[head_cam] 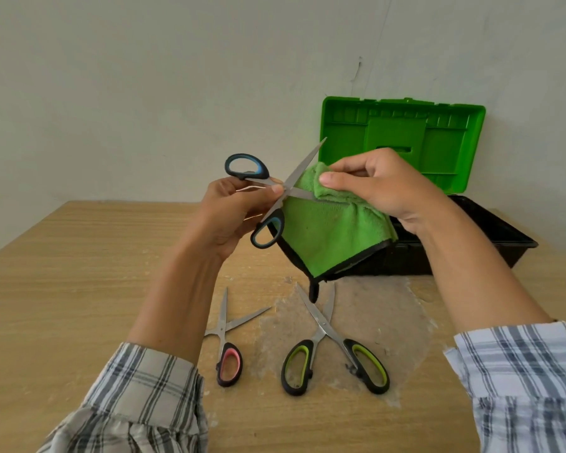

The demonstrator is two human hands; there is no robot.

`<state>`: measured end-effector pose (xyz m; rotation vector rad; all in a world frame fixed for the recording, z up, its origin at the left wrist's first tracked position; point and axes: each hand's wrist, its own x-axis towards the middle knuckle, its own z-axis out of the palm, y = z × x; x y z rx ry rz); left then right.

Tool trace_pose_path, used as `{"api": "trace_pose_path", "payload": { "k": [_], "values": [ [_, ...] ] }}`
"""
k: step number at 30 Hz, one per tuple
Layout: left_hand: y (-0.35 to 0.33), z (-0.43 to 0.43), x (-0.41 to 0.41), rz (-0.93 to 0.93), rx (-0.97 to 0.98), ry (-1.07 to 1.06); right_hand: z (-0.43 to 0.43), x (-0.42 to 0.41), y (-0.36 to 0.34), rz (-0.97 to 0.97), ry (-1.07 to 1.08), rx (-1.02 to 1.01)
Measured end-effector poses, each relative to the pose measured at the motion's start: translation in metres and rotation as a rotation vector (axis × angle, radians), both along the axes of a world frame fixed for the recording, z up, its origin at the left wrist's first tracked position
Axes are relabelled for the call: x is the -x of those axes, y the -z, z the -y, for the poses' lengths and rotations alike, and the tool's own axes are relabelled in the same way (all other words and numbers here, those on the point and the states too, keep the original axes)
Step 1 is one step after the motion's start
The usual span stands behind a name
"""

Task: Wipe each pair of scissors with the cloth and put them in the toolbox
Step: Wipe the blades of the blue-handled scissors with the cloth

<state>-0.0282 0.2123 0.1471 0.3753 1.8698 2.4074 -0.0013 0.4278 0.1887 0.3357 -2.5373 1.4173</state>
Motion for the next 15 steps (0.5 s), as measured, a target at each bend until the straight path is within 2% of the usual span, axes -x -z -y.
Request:
{"api": "trace_pose_path", "payload": {
  "k": [7, 12, 15],
  "values": [
    [0.0, 0.002, 0.001, 0.0, 0.036, -0.043, -0.006, 0.0, 0.01, 0.017, 0.022, -0.035],
    [-0.003, 0.015, 0.003, -0.029, 0.119, -0.034, -0.039, 0.0, 0.013, 0.089, 0.128, 0.28],
    [-0.004, 0.014, 0.003, -0.06, 0.171, -0.017, -0.051, 0.0, 0.009, 0.096, 0.116, 0.44]
  ]
}}
